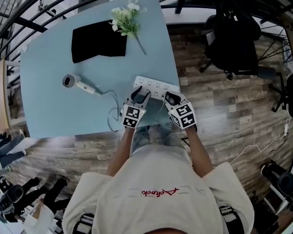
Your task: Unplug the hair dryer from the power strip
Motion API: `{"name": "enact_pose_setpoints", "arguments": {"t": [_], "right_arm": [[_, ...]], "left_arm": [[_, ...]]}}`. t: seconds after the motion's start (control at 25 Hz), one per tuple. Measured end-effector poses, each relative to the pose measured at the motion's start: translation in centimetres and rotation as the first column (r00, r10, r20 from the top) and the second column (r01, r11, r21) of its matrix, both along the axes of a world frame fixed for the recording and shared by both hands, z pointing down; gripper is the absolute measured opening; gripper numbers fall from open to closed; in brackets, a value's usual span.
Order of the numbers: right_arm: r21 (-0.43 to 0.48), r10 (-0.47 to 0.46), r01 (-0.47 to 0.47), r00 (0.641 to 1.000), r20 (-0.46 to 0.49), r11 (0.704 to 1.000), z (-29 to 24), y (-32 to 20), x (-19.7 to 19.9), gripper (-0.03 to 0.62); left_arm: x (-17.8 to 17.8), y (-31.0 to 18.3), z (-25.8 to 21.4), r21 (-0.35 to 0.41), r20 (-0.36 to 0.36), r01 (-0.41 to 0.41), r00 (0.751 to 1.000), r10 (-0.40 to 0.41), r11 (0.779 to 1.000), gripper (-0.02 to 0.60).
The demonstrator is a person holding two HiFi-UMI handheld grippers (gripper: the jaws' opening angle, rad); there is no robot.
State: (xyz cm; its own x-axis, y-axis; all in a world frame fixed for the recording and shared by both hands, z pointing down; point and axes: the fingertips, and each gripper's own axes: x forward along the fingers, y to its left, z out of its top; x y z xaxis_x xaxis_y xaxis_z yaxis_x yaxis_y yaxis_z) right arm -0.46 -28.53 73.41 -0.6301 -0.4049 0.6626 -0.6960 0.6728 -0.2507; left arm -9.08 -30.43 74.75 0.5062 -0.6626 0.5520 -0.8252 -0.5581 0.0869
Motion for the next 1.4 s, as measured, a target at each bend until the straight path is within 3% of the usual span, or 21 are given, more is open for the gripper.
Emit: {"name": "enact_pose_setpoints", "arguments": {"t": [0.44, 0.72, 1.16, 1.4], "right_arm": [[-0.003, 0.028, -0.028, 0.999, 0.033, 1.0, -1.0, 0.0, -0.2, 0.118], [0.018, 0.027, -0.028, 0.999, 0.047, 0.999, -2.3, 0.2, 0.1, 0.118], [0.039, 0.102, -0.11, 0.98, 0.171, 0.993, -6.8, 0.1, 1.7, 0.118], [0.112, 0.075, -0.103, 0.97, 0.232, 0.988, -10.6, 0.0, 2.3, 0.118]], "left_arm": [[-0.3, 0.3, -0.8, 0.001, -0.006, -0.005, 1.0, 0.005, 1.0, 0.163], [-0.2, 1.1, -2.9, 0.033, -0.03, -0.002, 1.0, 0.003, 0.999, 0.029], [0.6, 3.0, -8.0, 0.113, -0.05, 0.068, 0.997, -0.063, 0.991, 0.023], [1.1, 3.6, -11.6, 0.169, -0.07, 0.118, 0.992, -0.107, 0.979, 0.023]]}}
